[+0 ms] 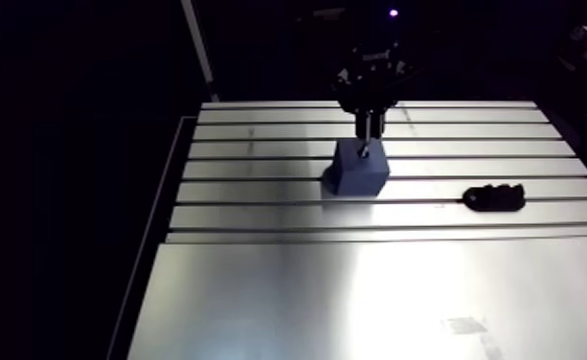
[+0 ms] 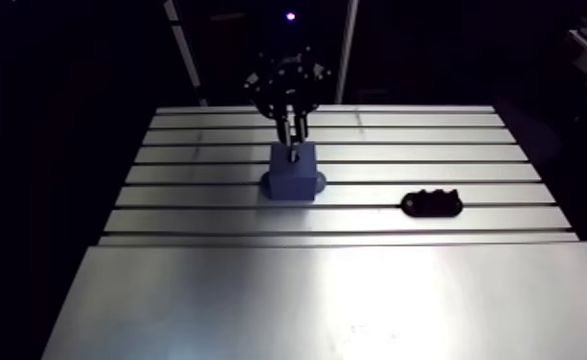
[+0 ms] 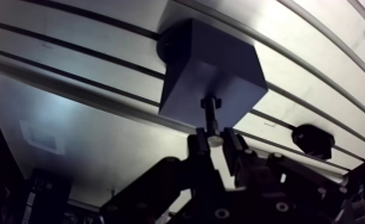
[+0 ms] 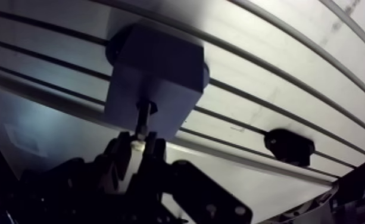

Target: Pick up the M10 bolt and insert it into the hex recess until seated.

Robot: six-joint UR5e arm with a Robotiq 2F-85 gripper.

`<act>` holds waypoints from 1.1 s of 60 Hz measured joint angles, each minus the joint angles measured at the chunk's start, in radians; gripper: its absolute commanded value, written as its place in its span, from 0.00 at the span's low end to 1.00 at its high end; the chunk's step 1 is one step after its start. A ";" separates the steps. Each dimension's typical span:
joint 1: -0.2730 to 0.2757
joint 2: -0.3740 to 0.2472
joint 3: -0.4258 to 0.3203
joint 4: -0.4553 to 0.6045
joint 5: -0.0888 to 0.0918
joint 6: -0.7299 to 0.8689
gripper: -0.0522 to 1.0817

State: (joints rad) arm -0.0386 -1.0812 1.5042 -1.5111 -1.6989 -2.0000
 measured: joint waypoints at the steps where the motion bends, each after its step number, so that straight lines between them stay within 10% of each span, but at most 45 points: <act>1: 0.000 0.000 0.000 0.000 0.000 0.000 0.92; 66: -0.001 0.001 0.002 -0.001 0.000 -0.001 0.92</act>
State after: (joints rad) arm -0.0398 -1.0806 1.5058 -1.5118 -1.6989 -2.0011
